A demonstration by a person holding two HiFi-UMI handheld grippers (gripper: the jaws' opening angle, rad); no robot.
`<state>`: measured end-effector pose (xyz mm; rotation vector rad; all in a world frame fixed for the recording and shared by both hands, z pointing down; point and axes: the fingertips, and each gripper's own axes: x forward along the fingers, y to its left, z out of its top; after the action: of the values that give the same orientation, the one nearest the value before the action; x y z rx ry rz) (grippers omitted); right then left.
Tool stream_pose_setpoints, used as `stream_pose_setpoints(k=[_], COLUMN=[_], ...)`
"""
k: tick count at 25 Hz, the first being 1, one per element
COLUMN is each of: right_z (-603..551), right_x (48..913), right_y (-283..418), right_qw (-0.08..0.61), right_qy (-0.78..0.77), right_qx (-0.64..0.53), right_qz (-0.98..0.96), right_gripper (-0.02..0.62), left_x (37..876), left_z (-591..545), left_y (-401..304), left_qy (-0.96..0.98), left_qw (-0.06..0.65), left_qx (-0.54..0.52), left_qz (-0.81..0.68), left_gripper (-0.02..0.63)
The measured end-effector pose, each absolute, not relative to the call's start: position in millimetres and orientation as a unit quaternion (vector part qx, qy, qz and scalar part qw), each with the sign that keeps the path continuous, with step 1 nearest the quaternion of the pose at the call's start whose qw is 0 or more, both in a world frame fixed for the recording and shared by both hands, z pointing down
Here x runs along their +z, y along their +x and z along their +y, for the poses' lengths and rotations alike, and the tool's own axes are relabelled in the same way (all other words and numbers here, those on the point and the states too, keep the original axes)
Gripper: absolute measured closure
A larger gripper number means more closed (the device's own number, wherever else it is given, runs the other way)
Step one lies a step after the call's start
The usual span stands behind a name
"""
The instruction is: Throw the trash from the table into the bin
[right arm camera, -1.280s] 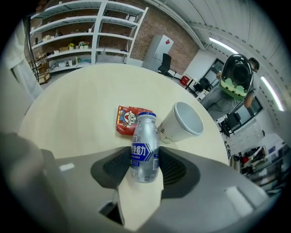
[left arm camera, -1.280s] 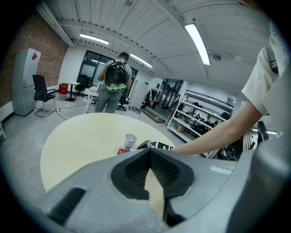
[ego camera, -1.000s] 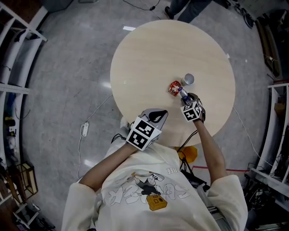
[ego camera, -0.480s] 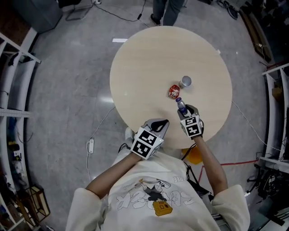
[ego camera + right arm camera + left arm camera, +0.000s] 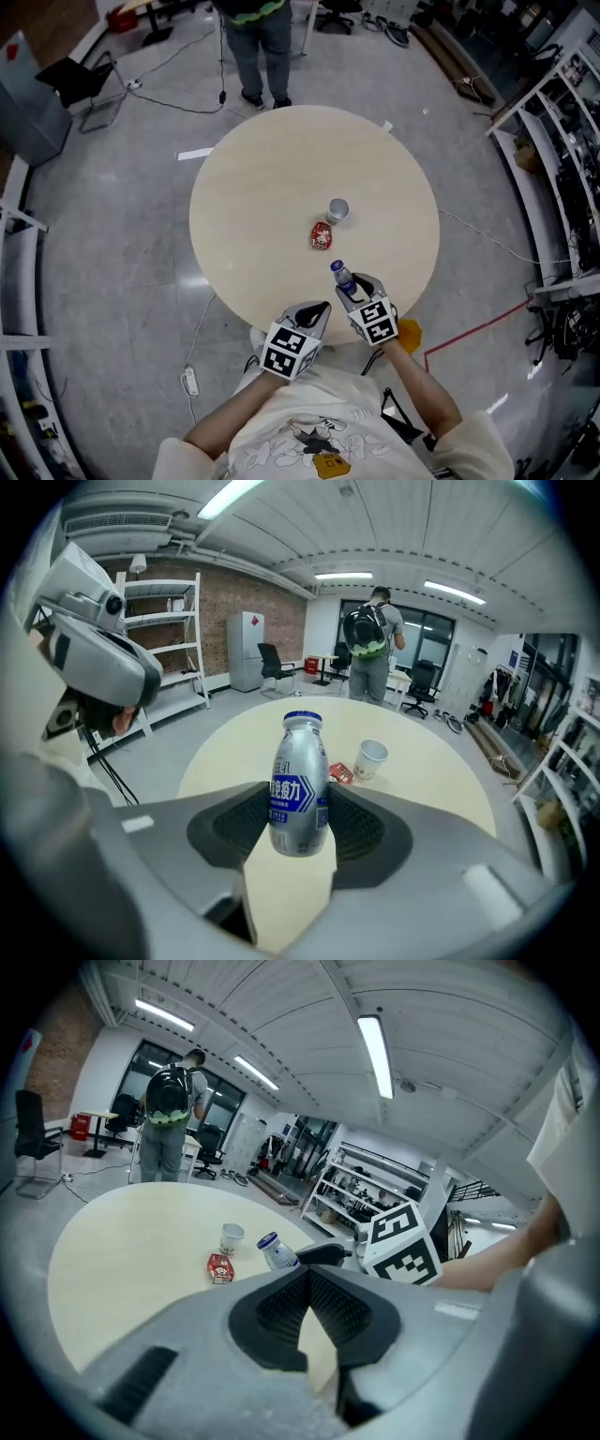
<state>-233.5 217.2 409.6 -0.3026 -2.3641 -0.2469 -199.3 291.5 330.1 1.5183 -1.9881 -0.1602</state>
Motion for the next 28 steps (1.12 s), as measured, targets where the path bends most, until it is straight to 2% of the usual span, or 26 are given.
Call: stream_pose_setpoints(k=[18, 28], right_z=[217.1, 168.2], right_x=[375.3, 372.6], right_y=[-198.6, -133.9], right_qw=[0.313, 0.312], right_qy=[-0.033, 0.028], right_qx=[-0.023, 0.018], right_qz=[-0.949, -0.949], right_gripper=[0.393, 0.393], left_x=[335.9, 332.5], left_z=[271.0, 215.8], left_y=[-190.4, -148.2], left_qy=[0.638, 0.674], left_qw=[0.313, 0.32], left_qx=[-0.031, -0.007], left_qz=[-0.703, -0.666], left_gripper=[0.601, 0.601])
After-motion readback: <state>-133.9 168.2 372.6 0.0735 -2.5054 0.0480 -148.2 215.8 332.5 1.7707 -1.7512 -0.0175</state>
